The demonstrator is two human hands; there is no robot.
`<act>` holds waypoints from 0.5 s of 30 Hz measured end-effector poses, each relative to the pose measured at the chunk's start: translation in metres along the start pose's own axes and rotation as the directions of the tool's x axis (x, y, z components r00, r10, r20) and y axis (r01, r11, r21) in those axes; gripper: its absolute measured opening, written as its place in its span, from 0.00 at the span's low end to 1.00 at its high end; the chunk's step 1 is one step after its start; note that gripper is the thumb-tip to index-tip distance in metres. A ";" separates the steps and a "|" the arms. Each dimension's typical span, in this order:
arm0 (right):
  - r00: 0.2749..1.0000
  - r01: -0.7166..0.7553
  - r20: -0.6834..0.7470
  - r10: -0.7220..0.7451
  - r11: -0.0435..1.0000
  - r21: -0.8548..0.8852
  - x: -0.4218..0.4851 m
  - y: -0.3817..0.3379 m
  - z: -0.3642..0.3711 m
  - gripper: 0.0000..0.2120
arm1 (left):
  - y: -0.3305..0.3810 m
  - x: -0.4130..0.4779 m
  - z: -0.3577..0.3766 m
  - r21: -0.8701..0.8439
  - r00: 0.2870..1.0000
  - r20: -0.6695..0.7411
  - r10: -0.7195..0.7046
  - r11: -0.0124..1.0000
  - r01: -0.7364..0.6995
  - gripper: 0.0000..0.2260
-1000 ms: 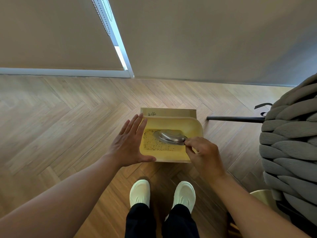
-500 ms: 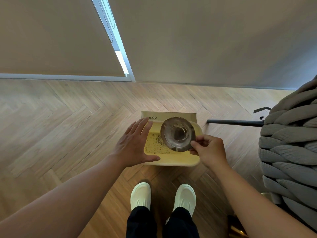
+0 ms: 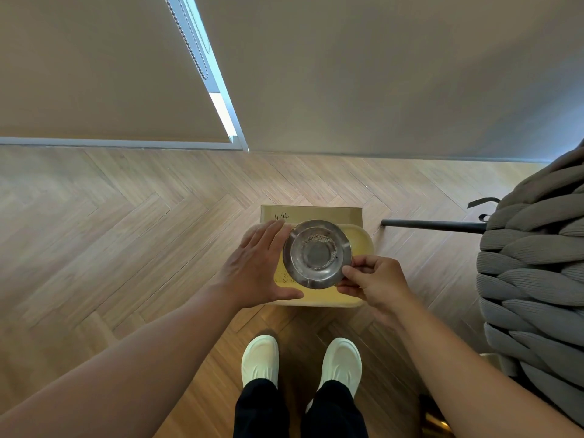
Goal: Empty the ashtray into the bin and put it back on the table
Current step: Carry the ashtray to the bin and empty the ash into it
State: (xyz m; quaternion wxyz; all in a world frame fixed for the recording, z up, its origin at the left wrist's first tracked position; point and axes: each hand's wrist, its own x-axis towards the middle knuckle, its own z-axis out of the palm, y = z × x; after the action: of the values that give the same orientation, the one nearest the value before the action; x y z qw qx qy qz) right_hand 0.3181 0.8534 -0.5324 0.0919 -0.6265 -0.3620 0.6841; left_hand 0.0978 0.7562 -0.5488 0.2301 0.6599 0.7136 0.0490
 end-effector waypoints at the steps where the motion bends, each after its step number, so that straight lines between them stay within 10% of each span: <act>1: 1.000 -0.006 0.007 0.006 1.000 0.007 0.000 0.001 0.001 0.05 | 0.000 0.000 0.001 -0.013 1.000 0.003 -0.001 1.000 0.001 0.54; 15: 0.996 -0.034 0.083 0.032 0.999 0.034 -0.001 -0.001 0.001 0.07 | 0.002 0.000 -0.003 -0.072 0.999 -0.032 -0.018 0.997 0.015 0.53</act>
State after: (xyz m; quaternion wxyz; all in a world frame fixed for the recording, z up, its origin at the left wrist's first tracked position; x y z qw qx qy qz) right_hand 0.3175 0.8531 -0.5313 0.0766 -0.6017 -0.3430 0.7172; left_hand 0.0982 0.7570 -0.5454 0.2424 0.6444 0.7204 0.0834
